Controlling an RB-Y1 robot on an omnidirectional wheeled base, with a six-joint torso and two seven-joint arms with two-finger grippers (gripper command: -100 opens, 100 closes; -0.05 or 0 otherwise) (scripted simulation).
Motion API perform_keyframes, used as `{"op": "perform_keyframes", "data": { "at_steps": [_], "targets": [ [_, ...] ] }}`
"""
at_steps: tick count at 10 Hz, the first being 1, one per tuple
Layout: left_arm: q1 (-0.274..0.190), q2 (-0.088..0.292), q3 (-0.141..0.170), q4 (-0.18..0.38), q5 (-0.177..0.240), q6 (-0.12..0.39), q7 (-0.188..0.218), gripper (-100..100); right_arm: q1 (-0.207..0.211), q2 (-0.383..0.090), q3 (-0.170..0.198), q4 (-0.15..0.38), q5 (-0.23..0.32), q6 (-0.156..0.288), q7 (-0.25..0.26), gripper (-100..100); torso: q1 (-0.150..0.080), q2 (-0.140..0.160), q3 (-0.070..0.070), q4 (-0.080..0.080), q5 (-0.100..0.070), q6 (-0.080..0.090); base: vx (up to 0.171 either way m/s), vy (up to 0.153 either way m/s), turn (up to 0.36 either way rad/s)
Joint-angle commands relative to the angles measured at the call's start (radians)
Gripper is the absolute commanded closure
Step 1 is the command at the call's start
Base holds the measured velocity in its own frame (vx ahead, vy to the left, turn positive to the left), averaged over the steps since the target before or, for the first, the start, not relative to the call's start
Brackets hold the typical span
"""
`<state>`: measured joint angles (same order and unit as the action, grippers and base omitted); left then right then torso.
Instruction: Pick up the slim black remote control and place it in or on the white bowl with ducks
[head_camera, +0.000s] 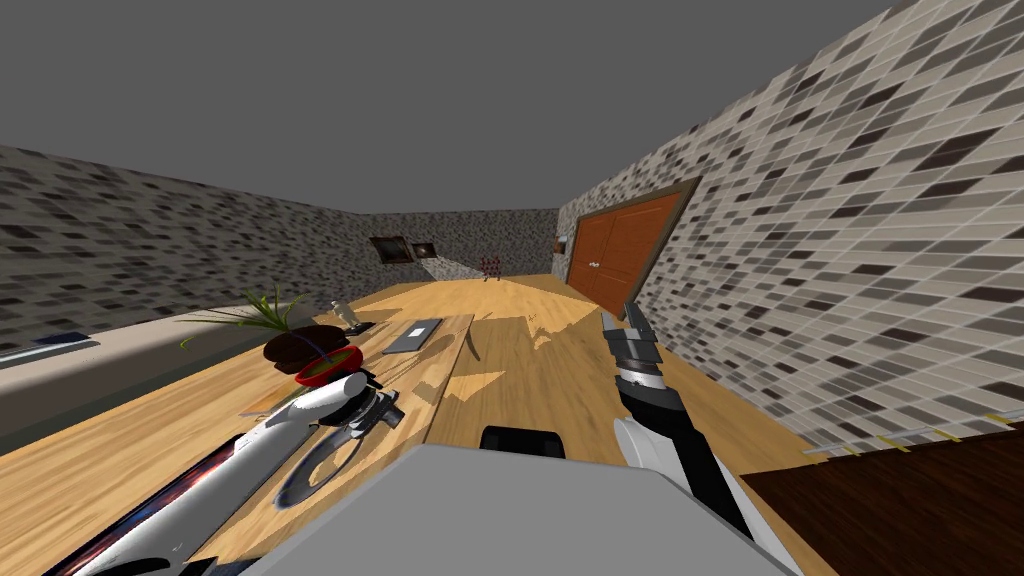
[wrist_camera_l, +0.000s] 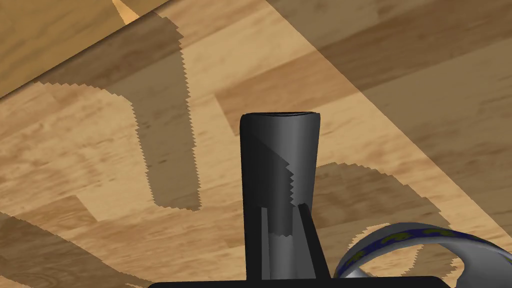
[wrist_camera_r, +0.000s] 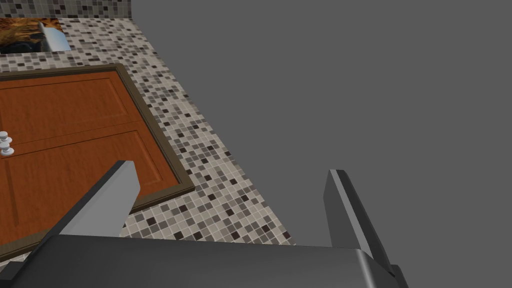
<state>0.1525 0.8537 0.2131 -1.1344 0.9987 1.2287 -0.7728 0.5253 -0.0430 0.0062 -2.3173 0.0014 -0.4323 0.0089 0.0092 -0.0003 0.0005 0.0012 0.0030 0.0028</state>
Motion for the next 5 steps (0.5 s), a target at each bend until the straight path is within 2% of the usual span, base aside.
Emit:
{"op": "perform_keyframes", "data": {
  "at_steps": [1, 3, 5],
  "targets": [
    [0.034, 0.023, 0.026, 0.02, 0.03, -0.004, -0.008, 100, 0.0, 0.0, 0.0, 0.0, 0.0, 0.0, 0.0, 0, 0.0, 0.0, 0.0, 0.0, 0.0, 0.0, -0.029, 0.068, -0.035],
    [0.054, 0.045, 0.046, 0.058, 0.058, -0.009, -0.015, 100, 0.0, 0.0, 0.0, 0.0, 0.0, 0.0, 0.0, 0, 0.002, -0.001, -0.001, 0.0, 0.001, 0.0, -0.014, 0.062, -0.024],
    [0.086, 0.079, 0.075, 0.117, 0.103, -0.018, -0.026, 100, 0.0, 0.0, 0.0, 0.0, 0.0, 0.0, 0.0, 0, 0.002, -0.002, -0.001, -0.001, 0.001, -0.001, -0.011, 0.071, -0.044]
  ]
}}
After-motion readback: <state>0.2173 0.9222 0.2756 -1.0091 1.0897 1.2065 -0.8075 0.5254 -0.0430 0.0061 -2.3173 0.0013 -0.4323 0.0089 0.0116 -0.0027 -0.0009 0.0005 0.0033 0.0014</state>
